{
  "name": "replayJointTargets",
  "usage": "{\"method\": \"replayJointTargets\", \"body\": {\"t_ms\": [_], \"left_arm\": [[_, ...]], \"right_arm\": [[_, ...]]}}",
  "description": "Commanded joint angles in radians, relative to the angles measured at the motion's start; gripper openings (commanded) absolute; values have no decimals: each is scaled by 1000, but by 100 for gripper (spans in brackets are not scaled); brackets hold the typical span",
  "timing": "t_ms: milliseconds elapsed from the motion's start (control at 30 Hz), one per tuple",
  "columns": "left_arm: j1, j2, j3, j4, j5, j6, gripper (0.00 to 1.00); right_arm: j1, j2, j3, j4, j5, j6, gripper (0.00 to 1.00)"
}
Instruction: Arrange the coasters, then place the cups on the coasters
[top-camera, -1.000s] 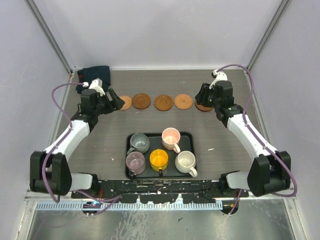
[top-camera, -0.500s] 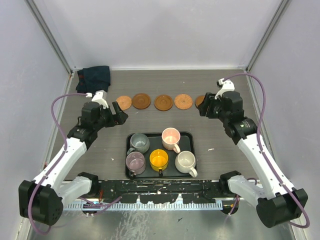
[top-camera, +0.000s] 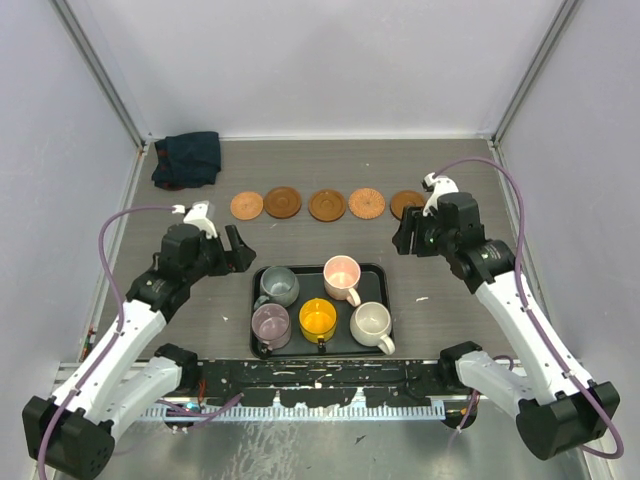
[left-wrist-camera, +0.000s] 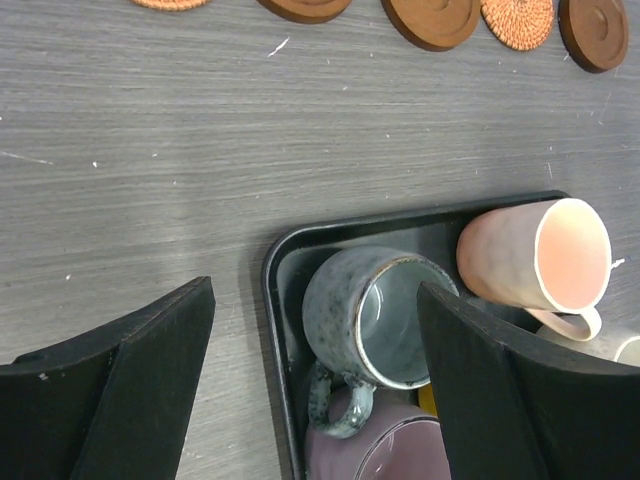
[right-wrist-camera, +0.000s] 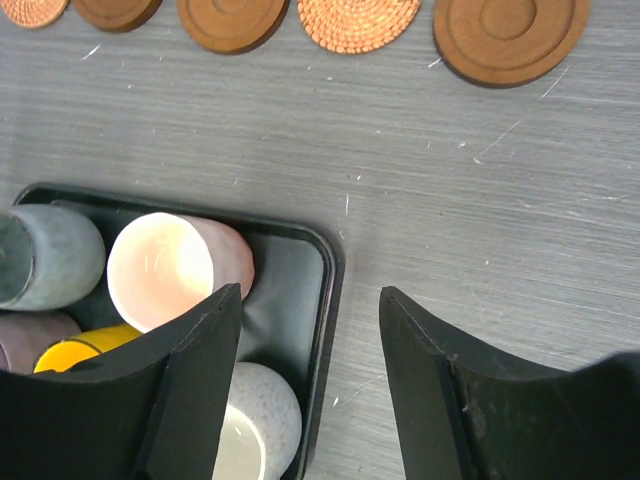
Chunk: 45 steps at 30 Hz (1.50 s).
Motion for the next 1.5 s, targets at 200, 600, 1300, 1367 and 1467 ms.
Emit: {"method": "replayJointTargets", "body": {"t_ms": [200, 600, 1300, 1367, 1467], "left_arm": [[-19, -23, -13, -34, -9, -24, 84], [-71, -64, -46, -53, -32, -50, 85], [-85, 5, -84, -1, -10, -61, 86], [-85, 10, -86, 6, -13, -58, 86], [-84, 13, -88, 18, -15, -58, 86]], "right_arm": [[47, -11, -26, 12, -71, -2, 69], [260, 42, -32, 11, 46, 26, 70], [504, 231, -84, 51, 35, 98, 64], [519, 249, -100, 57, 52, 105, 62], [537, 266, -133, 90, 80, 118, 58]]}}
